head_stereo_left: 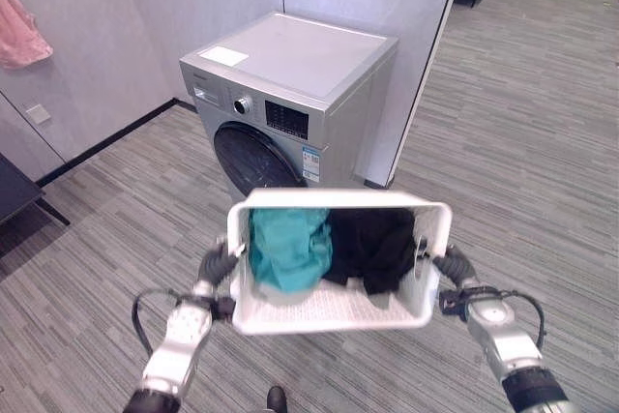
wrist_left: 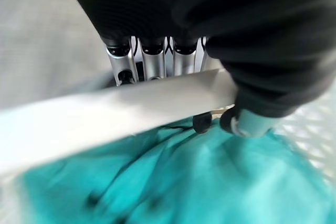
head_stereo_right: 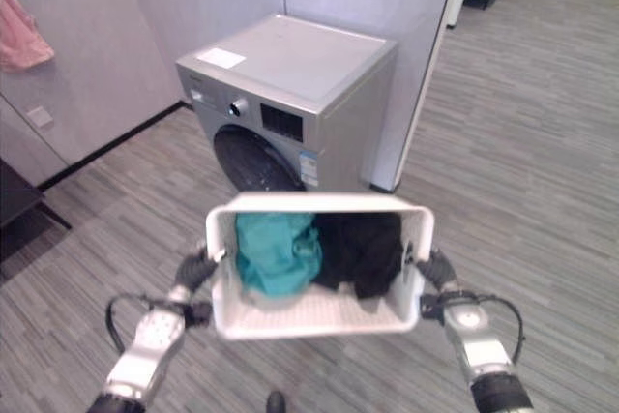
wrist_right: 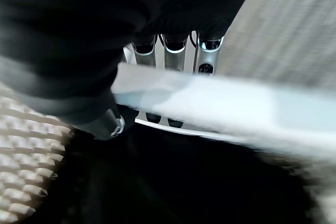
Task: Grab the laundry basket,head to the washer,open it,put in the laundry and shut it.
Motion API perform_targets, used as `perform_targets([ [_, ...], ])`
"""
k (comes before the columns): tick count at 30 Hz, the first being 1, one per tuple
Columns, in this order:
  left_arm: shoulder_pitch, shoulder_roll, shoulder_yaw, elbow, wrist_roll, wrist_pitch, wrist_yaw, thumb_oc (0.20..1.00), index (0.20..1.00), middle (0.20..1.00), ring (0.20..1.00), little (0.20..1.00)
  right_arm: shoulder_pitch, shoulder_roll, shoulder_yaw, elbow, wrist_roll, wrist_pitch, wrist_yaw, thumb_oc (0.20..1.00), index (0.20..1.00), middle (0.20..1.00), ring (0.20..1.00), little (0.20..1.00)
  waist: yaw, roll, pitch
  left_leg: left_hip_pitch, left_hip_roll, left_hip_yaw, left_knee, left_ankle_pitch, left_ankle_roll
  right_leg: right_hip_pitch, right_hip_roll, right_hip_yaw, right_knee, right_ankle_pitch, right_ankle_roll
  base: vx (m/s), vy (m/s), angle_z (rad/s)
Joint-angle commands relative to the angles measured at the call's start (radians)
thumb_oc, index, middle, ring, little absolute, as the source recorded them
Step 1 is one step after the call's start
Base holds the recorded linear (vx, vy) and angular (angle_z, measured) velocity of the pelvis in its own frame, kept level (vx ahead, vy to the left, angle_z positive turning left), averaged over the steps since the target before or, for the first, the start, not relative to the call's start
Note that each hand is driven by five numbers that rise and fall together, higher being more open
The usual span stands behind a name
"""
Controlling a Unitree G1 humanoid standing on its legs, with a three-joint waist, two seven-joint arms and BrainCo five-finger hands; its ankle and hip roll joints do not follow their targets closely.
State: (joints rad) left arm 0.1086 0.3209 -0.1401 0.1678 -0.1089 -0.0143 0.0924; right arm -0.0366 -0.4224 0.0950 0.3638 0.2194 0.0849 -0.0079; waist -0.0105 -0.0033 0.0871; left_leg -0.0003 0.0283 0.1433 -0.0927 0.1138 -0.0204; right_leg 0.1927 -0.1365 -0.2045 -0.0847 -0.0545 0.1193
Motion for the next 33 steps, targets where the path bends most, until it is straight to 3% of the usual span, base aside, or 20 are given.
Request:
perform_targets([
  [1, -0.018, 0.052, 0.134, -0.008, -0.027, -0.058, 0.045, 0.2, 0.2, 0.2, 0.2, 0.2, -0.001, -0.052, -0.177, -0.017, 0.057, -0.054, -0.034, 0.2, 0.2, 0.2, 0.2, 0.2, 0.032, 0.019, 0.001, 0.083, 0.05, 0.006, 0.014, -0.165, -0.033, -0.11, -0.014, -0.1, 0.085, -0.038, -0.026, 0.0, 0.0, 0.0],
  [10, -0.035, 0.073, 0.151, -0.01, -0.018, -0.052, 0.042, 0.2, 0.2, 0.2, 0.2, 0.2, -0.016, -0.084, -0.189, -0.108, 0.085, -0.048, -0.012, 0.2, 0.2, 0.2, 0.2, 0.2, 0.027, 0.01, 0.0, 0.079, 0.055, 0.002, 0.018, -0.161, -0.037, -0.108, -0.004, -0.093, 0.088, -0.047, -0.033, 0.0, -0.018, 0.0],
  [18, -0.088, 0.14, 0.191, -0.048, 0.005, -0.054, 0.049, 0.2, 0.2, 0.2, 0.2, 0.2, -0.109, -0.203, -0.178, -0.198, 0.138, -0.054, 0.012, 0.2, 0.2, 0.2, 0.2, 0.2, 0.032, -0.011, 0.012, 0.052, 0.091, -0.008, 0.069, -0.161, -0.059, -0.115, 0.027, -0.089, 0.1, -0.07, -0.056, -0.01, -0.077, 0.07],
  [21, -0.154, 0.221, 0.222, -0.064, 0.008, -0.058, 0.061, 0.2, 0.2, 0.2, 0.2, 0.2, -0.192, -0.282, -0.145, -0.203, 0.172, -0.057, 0.013, 0.2, 0.2, 0.2, 0.2, 0.2, 0.041, -0.034, 0.036, -0.001, 0.133, -0.016, 0.186, -0.175, -0.083, -0.105, 0.056, -0.088, 0.097, -0.086, -0.081, -0.04, -0.143, 0.08],
  [26, -0.253, 0.303, 0.224, -0.057, 0.006, -0.059, 0.077, 0.2, 0.2, 0.2, 0.2, 0.2, -0.285, -0.343, -0.095, -0.192, 0.206, -0.061, 0.018, 0.2, 0.2, 0.2, 0.2, 0.2, 0.051, -0.052, 0.073, -0.096, 0.154, -0.071, 0.385, -0.187, -0.089, -0.084, 0.087, -0.09, 0.098, -0.102, -0.113, -0.03, -0.101, 0.09],
  [28, -0.288, 0.322, 0.218, -0.051, -0.005, -0.06, 0.083, 0.2, 0.2, 0.2, 0.2, 0.2, -0.322, -0.361, -0.076, -0.184, 0.216, -0.063, 0.015, 0.2, 0.2, 0.2, 0.2, 0.2, 0.05, -0.05, 0.08, -0.108, 0.171, -0.078, 0.4, -0.183, -0.09, -0.077, 0.094, -0.101, 0.105, -0.114, -0.117, 0.01, 0.017, 0.32],
  [30, -0.342, 0.344, 0.194, -0.038, -0.021, -0.06, 0.094, 0.2, 0.2, 0.2, 0.2, 0.2, -0.375, -0.368, -0.046, -0.167, 0.224, -0.062, 0.004, 0.2, 0.2, 0.2, 0.2, 0.2, 0.043, -0.053, 0.079, -0.089, 0.245, -0.061, 0.325, -0.142, -0.099, -0.084, 0.074, -0.114, 0.131, -0.127, -0.105, 0.05, 0.157, 0.15],
  [33, -0.366, 0.367, 0.189, -0.032, -0.037, -0.062, 0.101, 0.2, 0.2, 0.2, 0.2, 0.2, -0.407, -0.359, -0.02, -0.159, 0.221, -0.058, 0.0, 0.2, 0.2, 0.2, 0.2, 0.2, 0.035, -0.048, 0.062, -0.044, 0.304, -0.067, 0.181, -0.077, -0.103, -0.105, 0.049, -0.1, 0.158, -0.139, -0.089, 0.12, 0.283, 0.04],
])
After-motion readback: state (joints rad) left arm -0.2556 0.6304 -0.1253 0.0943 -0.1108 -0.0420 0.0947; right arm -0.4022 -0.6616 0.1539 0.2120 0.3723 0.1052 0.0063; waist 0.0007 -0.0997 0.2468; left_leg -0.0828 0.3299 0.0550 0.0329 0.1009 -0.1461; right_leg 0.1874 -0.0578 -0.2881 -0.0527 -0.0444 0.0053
